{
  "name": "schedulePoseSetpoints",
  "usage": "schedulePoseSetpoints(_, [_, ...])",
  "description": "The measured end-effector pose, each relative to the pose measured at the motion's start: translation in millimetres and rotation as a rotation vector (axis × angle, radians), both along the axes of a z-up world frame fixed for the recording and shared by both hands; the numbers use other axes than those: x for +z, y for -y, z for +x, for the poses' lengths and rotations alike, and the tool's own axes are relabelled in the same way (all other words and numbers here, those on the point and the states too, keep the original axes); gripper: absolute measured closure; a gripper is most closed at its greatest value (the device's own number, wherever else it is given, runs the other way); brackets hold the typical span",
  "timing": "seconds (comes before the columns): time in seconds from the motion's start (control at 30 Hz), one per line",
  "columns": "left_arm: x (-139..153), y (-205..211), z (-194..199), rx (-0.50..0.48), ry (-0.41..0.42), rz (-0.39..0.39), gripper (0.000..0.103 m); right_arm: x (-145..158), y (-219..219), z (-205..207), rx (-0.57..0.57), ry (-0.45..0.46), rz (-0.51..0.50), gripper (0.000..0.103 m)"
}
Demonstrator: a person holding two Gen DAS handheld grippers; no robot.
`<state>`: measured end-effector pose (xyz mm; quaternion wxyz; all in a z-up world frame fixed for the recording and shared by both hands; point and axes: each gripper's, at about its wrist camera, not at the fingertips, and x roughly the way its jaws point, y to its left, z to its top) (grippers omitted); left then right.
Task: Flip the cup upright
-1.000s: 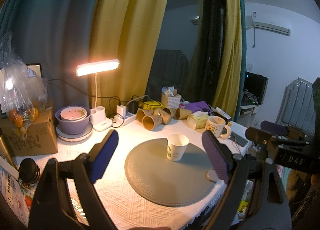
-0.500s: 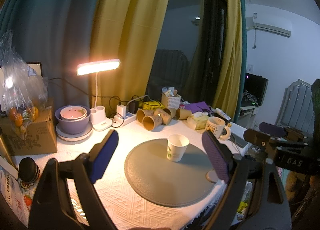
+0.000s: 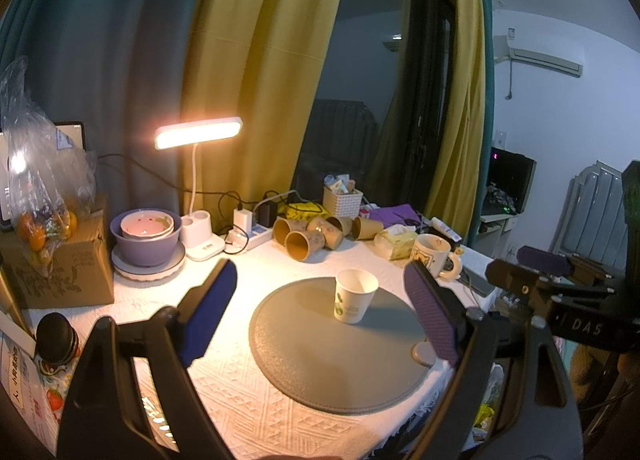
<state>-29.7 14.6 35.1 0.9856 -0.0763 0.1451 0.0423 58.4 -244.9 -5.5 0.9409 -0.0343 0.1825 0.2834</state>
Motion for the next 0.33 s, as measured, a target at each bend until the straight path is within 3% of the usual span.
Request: schedulePoseSetpoints(0.33, [-0.7,1.1,0.7,-0.009,0.003,-0.001,0.016,1.0,-3.3,2.3,0.005,-0.003,-0.005,0.031])
